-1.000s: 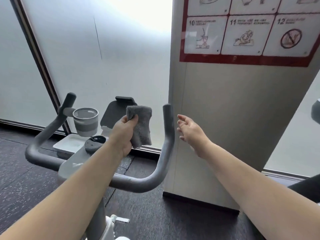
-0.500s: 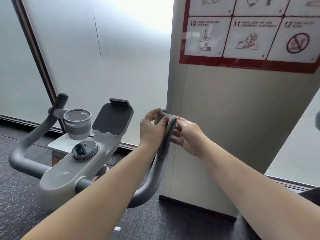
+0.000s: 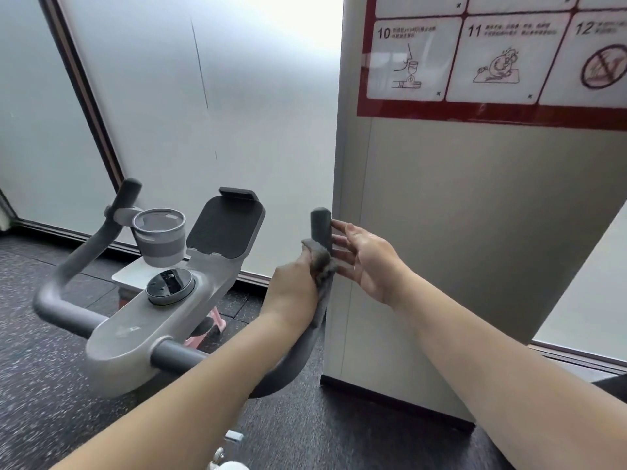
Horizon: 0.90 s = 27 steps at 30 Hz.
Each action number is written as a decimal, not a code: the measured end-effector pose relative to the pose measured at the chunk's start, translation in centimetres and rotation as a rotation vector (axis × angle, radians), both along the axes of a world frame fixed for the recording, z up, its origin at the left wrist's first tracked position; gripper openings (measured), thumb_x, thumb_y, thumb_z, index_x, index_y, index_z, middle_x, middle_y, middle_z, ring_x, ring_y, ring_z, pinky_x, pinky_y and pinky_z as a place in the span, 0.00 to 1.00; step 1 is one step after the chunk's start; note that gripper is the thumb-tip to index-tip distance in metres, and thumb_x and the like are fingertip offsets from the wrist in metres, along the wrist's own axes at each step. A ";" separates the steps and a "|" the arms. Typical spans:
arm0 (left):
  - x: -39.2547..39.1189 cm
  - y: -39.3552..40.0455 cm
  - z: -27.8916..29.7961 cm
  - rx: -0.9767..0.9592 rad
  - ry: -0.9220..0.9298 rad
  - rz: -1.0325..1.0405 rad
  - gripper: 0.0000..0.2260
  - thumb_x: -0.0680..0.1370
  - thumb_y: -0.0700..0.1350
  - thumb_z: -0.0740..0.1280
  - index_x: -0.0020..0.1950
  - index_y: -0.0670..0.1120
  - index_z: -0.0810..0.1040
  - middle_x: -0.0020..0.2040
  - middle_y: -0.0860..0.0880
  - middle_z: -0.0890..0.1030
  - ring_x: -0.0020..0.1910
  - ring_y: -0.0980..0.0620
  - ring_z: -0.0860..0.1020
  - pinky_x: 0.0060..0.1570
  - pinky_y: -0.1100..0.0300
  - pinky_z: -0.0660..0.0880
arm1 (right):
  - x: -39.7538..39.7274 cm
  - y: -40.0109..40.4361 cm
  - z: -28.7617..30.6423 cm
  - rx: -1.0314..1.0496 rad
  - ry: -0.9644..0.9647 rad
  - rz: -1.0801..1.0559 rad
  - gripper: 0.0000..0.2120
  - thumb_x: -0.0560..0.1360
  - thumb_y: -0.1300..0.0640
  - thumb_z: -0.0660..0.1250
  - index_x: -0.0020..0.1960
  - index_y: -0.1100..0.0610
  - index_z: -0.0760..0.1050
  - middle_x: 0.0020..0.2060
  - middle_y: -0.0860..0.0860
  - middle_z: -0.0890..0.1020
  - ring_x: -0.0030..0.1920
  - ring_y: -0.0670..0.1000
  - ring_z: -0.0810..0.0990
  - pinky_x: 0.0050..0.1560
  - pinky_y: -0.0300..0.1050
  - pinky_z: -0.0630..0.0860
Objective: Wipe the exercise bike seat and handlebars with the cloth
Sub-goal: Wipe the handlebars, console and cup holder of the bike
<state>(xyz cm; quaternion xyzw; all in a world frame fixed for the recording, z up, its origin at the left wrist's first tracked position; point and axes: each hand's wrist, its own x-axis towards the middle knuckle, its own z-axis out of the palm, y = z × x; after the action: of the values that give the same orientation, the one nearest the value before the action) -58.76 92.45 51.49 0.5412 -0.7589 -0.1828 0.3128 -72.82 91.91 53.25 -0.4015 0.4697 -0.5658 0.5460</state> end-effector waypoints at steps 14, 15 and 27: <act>-1.3 -1.7 3.5 0.067 0.389 0.015 0.22 0.81 0.47 0.56 0.75 0.55 0.58 0.66 0.46 0.74 0.63 0.46 0.72 0.54 0.65 0.62 | 0.1 1.1 0.3 0.022 0.026 0.015 0.15 0.82 0.53 0.53 0.64 0.49 0.74 0.55 0.47 0.80 0.52 0.52 0.80 0.51 0.53 0.79; -2.1 -1.6 3.3 0.062 0.343 -0.027 0.23 0.81 0.46 0.56 0.75 0.56 0.55 0.65 0.45 0.74 0.62 0.47 0.73 0.53 0.66 0.62 | 0.0 1.2 0.2 0.026 0.022 0.016 0.14 0.82 0.53 0.54 0.63 0.48 0.74 0.53 0.46 0.80 0.49 0.51 0.80 0.47 0.52 0.79; 1.6 3.4 0.0 0.047 -0.145 -0.196 0.16 0.80 0.42 0.57 0.67 0.52 0.72 0.50 0.48 0.82 0.45 0.58 0.80 0.42 0.70 0.69 | -0.3 1.7 -0.4 0.036 0.011 0.042 0.16 0.82 0.55 0.52 0.66 0.50 0.73 0.56 0.47 0.81 0.50 0.50 0.81 0.41 0.49 0.79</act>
<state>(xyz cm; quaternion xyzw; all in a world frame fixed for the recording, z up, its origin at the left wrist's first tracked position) -57.11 95.80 51.49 0.4833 -0.8243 -0.1907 0.2247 -73.15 93.61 52.90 -0.4045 0.4743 -0.5435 0.5621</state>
